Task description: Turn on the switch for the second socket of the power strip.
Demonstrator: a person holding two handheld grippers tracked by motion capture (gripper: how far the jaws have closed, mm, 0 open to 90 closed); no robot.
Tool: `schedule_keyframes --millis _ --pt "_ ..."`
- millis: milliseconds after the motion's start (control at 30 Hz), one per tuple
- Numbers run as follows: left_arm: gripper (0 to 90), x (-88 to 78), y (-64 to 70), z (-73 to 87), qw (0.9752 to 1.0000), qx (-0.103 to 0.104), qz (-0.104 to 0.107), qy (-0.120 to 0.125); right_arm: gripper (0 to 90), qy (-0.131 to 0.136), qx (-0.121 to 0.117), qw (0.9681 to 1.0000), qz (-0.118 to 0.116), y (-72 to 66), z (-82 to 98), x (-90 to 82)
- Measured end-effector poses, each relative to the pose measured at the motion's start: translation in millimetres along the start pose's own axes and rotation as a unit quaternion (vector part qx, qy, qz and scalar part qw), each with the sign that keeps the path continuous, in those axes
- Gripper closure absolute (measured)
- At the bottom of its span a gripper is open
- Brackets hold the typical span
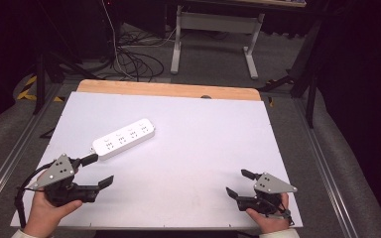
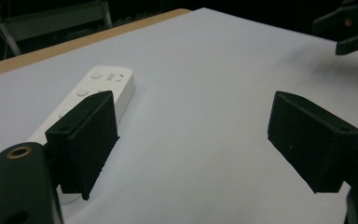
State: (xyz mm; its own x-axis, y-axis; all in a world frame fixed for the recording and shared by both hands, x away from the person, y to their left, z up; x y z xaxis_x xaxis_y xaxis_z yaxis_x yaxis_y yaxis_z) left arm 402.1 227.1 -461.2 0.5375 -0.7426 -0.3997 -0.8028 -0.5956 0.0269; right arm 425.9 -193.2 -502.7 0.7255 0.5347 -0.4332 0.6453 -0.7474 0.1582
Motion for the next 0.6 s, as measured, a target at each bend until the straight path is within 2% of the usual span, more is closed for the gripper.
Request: schedule_keyframes --millis 67,267,333,533,600 --pt "16.4 2.1 0.2 6.6 0.9999 0.002 -0.002 -0.016 21.8 0.000 0.000 1.0000 0.000 0.1 0.1 0.1" --pt "16.7 11.1 -0.1 25.4 0.9992 -0.028 0.019 -0.022 21.8 -0.003 -0.001 1.0000 0.001 0.1 0.5 0.5" --pt "16.7 15.2 1.6 32.7 0.9990 -0.031 0.026 -0.021 21.8 -0.002 -0.001 1.0000 0.001 0.1 0.5 0.4" --pt "18.3 22.5 6.3 45.7 0.9992 -0.021 0.030 -0.016 21.8 -0.002 -0.002 1.0000 0.000 -0.1 0.4 0.2" --pt "18.3 22.6 7.3 45.7 0.9991 -0.016 0.039 -0.009 21.8 -0.001 -0.003 1.0000 -0.001 -0.1 0.4 0.0"
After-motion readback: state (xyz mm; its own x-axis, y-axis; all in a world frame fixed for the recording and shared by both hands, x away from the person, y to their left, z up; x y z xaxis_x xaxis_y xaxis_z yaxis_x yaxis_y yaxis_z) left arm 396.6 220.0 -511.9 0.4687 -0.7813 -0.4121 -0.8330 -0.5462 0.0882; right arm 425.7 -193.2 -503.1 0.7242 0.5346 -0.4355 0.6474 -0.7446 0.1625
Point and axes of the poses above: each handheld gripper's, and its own axes: x roughly forward along the jaws, z roughly out of its underside, y roughly to its right, the point moved 8 cm from there along x, roughly forward along the jaws, and after that the axes turned 8 degrees about z, right-handed, at the moved point
